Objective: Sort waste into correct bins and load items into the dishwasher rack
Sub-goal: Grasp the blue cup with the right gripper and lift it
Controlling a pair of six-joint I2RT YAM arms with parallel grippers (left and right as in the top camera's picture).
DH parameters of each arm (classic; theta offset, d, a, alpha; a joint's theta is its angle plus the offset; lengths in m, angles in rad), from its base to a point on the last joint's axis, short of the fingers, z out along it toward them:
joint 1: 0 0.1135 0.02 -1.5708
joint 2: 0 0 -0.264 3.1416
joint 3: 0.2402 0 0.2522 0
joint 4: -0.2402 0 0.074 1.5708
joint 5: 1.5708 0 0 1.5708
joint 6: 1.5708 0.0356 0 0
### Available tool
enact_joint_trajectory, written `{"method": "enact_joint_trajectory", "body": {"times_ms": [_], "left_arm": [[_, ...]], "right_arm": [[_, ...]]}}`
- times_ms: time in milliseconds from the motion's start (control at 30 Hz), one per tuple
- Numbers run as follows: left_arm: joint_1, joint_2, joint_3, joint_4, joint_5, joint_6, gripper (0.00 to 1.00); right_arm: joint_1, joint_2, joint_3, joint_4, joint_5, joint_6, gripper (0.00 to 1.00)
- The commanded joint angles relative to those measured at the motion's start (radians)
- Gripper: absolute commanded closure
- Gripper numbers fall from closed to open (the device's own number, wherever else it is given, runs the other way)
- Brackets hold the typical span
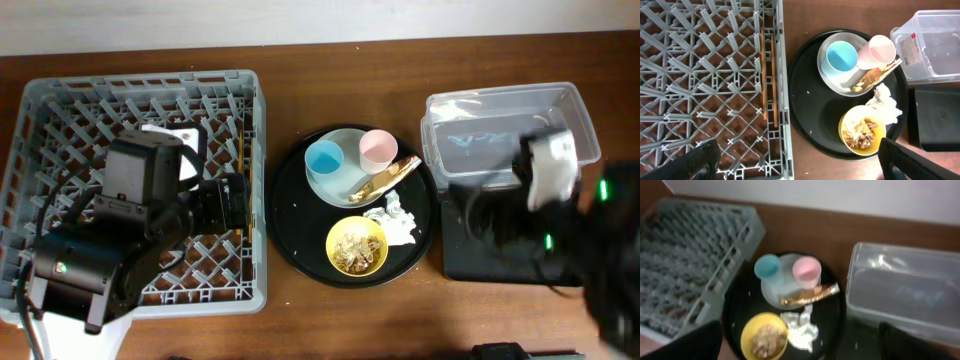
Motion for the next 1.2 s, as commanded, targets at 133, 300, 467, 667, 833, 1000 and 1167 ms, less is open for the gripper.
{"method": "enact_joint_trajectory", "body": {"times_ms": [133,300,467,667,833,1000,1167], "left_arm": [[0.002,-0.004,0.001,0.0,0.007,0.001,0.01],[0.002,-0.004,0.001,0.0,0.007,0.001,0.01],[0.002,-0.004,0.001,0.0,0.007,0.001,0.01],[0.002,-0.004,0.001,0.0,0.007,0.001,0.01],[0.002,-0.004,0.001,0.0,0.007,0.001,0.01],[0.002,-0.004,0.001,0.0,0.007,0.001,0.01],[0.002,-0.004,0.001,0.0,0.007,0.001,0.01]], "right_arm": [[0.011,0.336,0.14,-0.089,-0.311,0.156,0.05],[0.267,0.499,0.135,-0.024,0.01,0.158,0.46],[0.537,0.707,0.135,0.096,0.264,0.158,0.51],[0.631,0.939,0.135,0.293,0.303,0.112,0.52],[0.64,1.017,0.134,0.385,0.423,0.1,0.5],[0.64,1.036,0.134,0.395,0.423,0.071,0.54],[0.64,1.037,0.121,0.38,0.423,0.071,0.73]]}}
